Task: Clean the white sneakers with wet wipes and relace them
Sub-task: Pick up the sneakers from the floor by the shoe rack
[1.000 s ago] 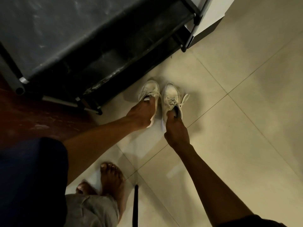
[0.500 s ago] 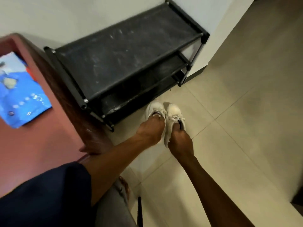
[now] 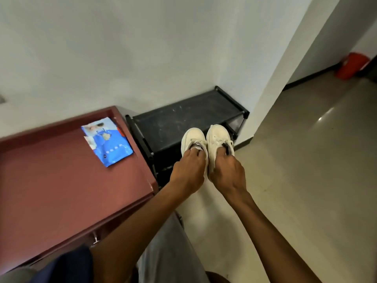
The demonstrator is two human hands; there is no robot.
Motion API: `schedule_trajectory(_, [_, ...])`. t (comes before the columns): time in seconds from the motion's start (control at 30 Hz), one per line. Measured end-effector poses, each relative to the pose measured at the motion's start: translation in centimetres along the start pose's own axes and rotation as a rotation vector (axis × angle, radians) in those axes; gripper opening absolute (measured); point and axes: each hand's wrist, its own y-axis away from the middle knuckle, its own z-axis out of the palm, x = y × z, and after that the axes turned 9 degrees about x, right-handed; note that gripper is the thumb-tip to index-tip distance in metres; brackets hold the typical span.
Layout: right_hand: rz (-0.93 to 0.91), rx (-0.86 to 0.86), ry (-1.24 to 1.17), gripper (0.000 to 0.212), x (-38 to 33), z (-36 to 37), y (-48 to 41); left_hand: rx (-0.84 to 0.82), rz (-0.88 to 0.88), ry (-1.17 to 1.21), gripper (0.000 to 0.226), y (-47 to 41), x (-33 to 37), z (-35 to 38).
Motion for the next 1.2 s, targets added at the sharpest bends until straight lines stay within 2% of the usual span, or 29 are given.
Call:
schedule_trajectory(0.23, [-0.193, 0.08, -0.065, 0.049, -7.7, -7.2, 1.0, 0.225, -0.06, -0.058, 0.048, 5.4, -3.6, -9.4])
schedule_trajectory(0.4, [-0.345, 0.124, -0.181, 0.044, -14.5, -9.9, 2.8, 0.31, -0.22, -0.13, 0.032, 10.2, -8.0, -14.3])
schedule_trajectory(0.57, [-0.455, 0.079, -0.251, 0.042, -21.1, -9.9, 6.3, 0.402, -0.368, -0.209, 0.027, 16.5, -12.5, -16.7])
schedule_trajectory(0.8, [-0.648, -0.028, -0.167, 0.054, -27.4, -7.1, 11.6, 0.461, -0.537, -0.166, 0.023, 24.3, -19.4, -13.7])
schedule_trajectory(0.93, [-0.685, -0.105, -0.281, 0.045, -29.4, -2.9, 13.1, 0.49, -0.578, -0.132, 0.041, 26.3, -22.2, -10.7])
schedule_trajectory(1.07, [-0.693, -0.142, -0.246, 0.06, -30.5, 0.6, 13.6, 0.48, -0.638, -0.124, 0.047, 26.7, -24.0, -7.9])
schedule_trajectory(1.2, [-0.706, -0.15, -0.251, 0.071, -30.2, 2.5, 13.8, 0.424, -0.701, -0.093, 0.064, 26.8, -24.8, -5.7])
